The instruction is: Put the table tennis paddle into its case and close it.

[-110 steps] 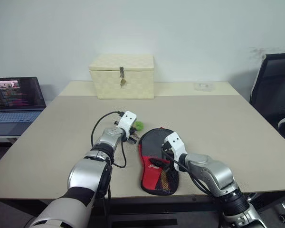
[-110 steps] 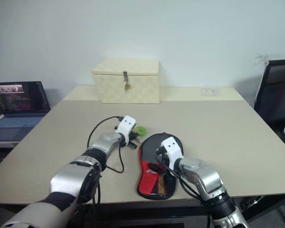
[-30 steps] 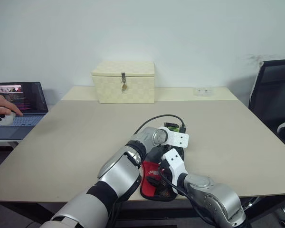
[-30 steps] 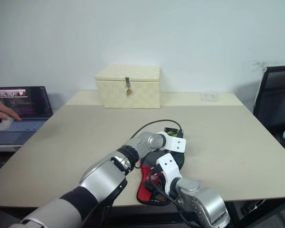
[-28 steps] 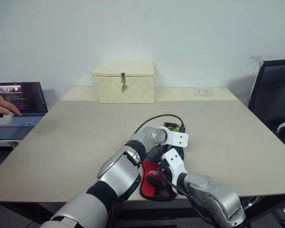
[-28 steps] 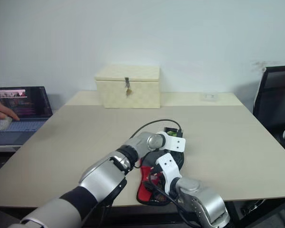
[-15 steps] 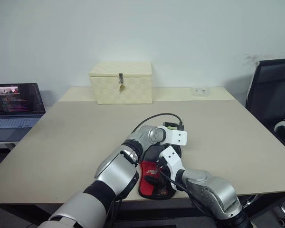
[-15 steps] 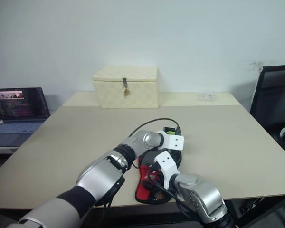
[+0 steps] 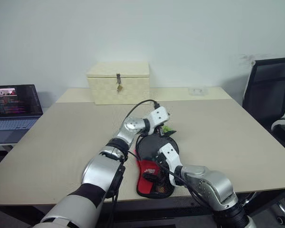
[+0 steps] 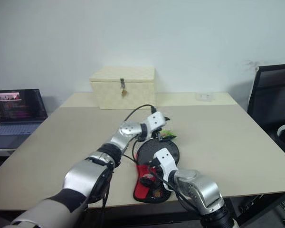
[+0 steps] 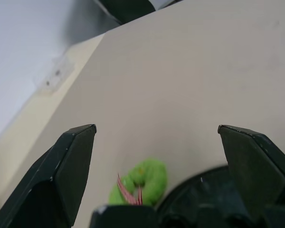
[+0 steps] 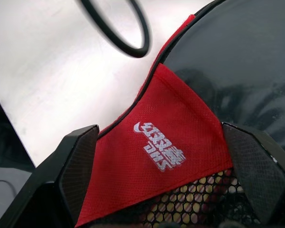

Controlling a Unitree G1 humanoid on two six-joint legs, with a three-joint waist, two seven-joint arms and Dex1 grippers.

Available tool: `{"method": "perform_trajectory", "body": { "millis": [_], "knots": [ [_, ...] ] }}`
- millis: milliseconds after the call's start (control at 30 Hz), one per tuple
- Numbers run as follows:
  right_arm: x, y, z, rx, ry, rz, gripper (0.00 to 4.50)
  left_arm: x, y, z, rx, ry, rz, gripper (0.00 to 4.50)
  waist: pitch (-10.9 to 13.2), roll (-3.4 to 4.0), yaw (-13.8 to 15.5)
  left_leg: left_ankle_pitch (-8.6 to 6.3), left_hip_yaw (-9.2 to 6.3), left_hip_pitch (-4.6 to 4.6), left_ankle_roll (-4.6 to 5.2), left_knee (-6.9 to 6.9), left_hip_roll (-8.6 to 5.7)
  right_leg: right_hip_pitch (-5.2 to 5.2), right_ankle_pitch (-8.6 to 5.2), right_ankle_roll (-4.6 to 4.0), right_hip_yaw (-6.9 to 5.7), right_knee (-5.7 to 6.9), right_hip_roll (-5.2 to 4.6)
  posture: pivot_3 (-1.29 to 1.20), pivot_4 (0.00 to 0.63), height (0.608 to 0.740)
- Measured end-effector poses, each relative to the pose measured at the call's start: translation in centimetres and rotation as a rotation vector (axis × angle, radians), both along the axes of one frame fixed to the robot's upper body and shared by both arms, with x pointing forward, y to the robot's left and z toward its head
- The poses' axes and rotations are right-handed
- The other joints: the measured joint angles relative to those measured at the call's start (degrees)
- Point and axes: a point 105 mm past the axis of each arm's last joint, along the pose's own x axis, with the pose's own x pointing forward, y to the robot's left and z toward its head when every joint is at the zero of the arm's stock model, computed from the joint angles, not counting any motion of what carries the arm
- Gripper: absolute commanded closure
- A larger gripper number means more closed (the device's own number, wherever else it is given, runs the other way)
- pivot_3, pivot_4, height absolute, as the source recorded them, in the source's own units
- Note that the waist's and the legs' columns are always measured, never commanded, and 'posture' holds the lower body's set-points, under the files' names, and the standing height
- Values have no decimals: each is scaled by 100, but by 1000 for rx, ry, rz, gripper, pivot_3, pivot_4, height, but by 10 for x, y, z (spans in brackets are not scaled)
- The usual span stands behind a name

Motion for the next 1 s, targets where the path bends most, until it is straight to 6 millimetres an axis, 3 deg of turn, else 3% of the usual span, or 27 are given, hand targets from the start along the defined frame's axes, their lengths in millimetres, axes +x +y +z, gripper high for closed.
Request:
{"method": "perform_trajectory", "body": {
  "millis": [267, 400, 500, 667, 867, 1000],
  "knots": [
    [-10, -16, 52, 98, -55, 107, 0, -13, 48, -10, -63, 106, -21, 16, 33, 28, 77, -1, -26, -79, 1, 0, -6, -54, 13, -23, -6, -12, -41, 0, 150, 740],
    [-10, -55, 68, 59, -100, 103, 0, -28, 79, -26, -39, 165, -15, 16, 60, 50, 99, -5, -30, -80, 6, 5, -24, -55, 9, -13, -7, -12, -64, 0, 150, 740],
    [1, -76, 77, 12, -138, 88, 0, -38, 78, -40, -20, 194, -32, 16, 78, 51, 123, -5, -22, -78, 7, 11, -24, -51, 6, -4, -10, -9, -62, 0, 150, 740],
    [33, -109, 83, -122, -263, 5, 0, -44, 61, -39, -18, 179, -63, 16, 88, 49, 180, -5, -9, -78, 7, 12, -23, -49, 2, 5, -9, -11, -58, 0, 150, 740],
    [69, -127, 53, -351, -400, -18, 0, -47, 47, -48, -13, 205, -82, 16, 97, 50, 168, -5, 1, -76, 8, 11, -21, -54, 8, -7, -2, -9, -53, 0, 150, 740],
    [97, -129, 44, -381, -426, -76, 0, -48, 48, -49, -13, 205, -75, 16, 100, 50, 147, -5, 5, -70, 8, 10, -19, -52, 11, -11, 2, -6, -53, 0, 150, 740]
  ]
}}
